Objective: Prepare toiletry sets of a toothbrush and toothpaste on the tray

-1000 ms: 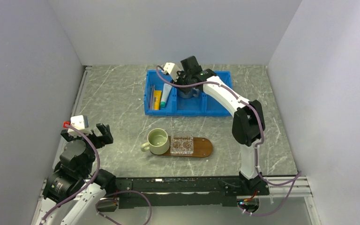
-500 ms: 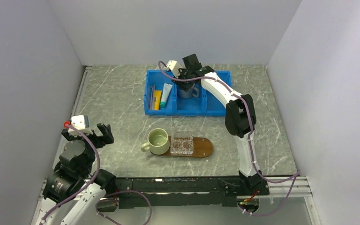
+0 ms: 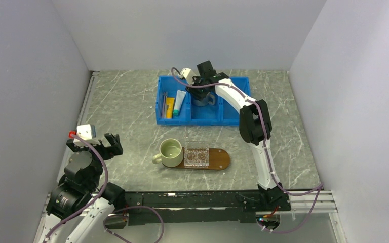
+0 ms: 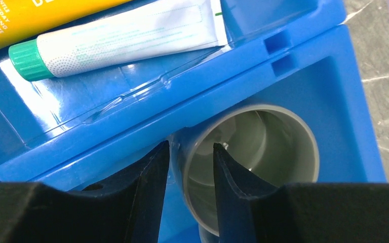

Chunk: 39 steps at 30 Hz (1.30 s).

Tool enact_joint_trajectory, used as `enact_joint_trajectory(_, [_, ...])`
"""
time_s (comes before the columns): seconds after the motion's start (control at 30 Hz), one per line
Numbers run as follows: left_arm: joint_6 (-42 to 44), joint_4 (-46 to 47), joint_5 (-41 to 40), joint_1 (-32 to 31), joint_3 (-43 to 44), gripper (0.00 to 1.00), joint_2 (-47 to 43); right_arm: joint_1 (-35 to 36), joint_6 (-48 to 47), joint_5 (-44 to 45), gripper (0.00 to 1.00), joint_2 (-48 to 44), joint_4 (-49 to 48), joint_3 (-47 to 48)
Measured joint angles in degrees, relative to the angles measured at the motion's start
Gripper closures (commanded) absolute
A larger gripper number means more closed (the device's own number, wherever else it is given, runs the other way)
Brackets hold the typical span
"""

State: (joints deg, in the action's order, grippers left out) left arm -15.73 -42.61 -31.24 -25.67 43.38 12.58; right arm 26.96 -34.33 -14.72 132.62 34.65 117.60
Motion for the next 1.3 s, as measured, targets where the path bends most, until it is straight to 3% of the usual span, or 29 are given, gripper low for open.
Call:
enact_joint_trajectory(0.13, [0.02, 0.02, 0.02, 0.04, -0.02, 0.01, 0.00, 0.00, 0.07, -0.72, 0.71, 1.07, 0.39, 0.20])
enact_joint_trajectory(0.4, [0.00, 0.09, 0.04, 0.11, -0.02, 0.01, 0.00, -0.24, 1.14, -2.60, 1.00, 1.55, 3.02, 1.03])
enact_joint_trajectory(0.97, [0.00, 0.13, 0.39, 0.37, -0.02, 0.01, 0.00, -0.28, 2.91, -3.10, 1.00, 0.11, 1.77, -1.11])
enact_joint_trajectory(1.3, [0.00, 0.13, 0.46, 0.52, -0.02, 0.01, 0.00, 1.27, 5.97, -0.74, 1.00, -9.31, -0.02, -8.92])
